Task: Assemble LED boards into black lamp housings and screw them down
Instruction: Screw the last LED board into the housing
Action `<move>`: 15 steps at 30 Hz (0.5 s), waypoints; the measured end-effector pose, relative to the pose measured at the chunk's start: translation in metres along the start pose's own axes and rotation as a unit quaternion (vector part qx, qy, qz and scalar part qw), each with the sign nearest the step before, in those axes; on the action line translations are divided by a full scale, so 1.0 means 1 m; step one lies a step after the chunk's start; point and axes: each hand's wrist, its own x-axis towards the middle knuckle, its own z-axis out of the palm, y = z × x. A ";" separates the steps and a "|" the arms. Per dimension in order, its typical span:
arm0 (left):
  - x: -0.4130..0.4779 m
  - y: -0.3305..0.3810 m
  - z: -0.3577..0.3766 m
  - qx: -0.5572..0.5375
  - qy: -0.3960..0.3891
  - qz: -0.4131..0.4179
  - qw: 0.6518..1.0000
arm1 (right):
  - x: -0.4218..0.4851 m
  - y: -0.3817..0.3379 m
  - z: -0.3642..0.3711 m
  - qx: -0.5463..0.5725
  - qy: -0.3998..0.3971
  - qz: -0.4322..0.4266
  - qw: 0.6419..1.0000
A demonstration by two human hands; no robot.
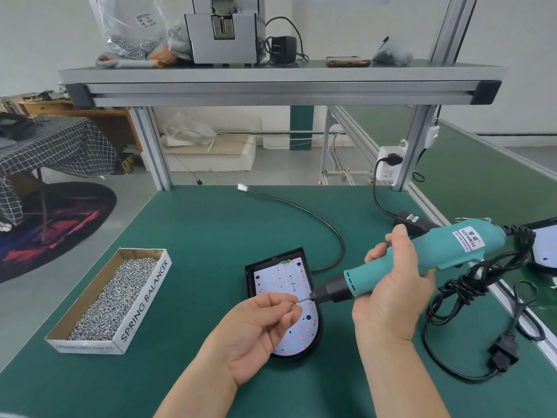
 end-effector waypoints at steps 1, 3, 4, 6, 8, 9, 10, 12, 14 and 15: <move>-0.001 0.000 0.001 0.002 -0.003 -0.001 1.000 | 0.000 0.000 0.000 -0.002 0.000 0.001 1.000; -0.002 0.000 0.003 0.006 -0.006 -0.002 1.000 | -0.001 0.000 -0.001 -0.003 0.001 0.004 1.000; -0.003 0.000 0.004 0.008 -0.007 -0.002 1.000 | -0.002 0.000 -0.001 -0.001 0.002 0.006 1.000; -0.003 0.000 0.005 0.014 -0.008 0.001 1.000 | -0.002 0.000 -0.001 -0.001 0.006 0.009 1.000; -0.003 0.000 0.006 0.019 -0.009 0.005 1.000 | -0.002 0.000 0.000 -0.003 0.007 0.011 1.000; -0.004 0.000 0.006 0.019 -0.010 0.007 1.000 | -0.002 0.000 0.000 -0.003 0.006 0.010 1.000; -0.004 0.000 0.006 0.020 -0.012 0.010 1.000 | -0.002 0.000 0.000 -0.003 0.004 0.009 1.000; -0.005 -0.002 0.006 0.029 -0.014 0.023 0.999 | -0.002 0.001 -0.001 -0.007 0.004 0.009 1.000; -0.006 -0.004 0.008 0.047 -0.013 0.048 0.998 | -0.001 0.001 0.000 -0.009 0.004 0.008 1.000; -0.007 -0.005 0.010 0.059 -0.012 0.067 0.996 | -0.001 0.001 0.000 -0.010 0.003 0.007 1.000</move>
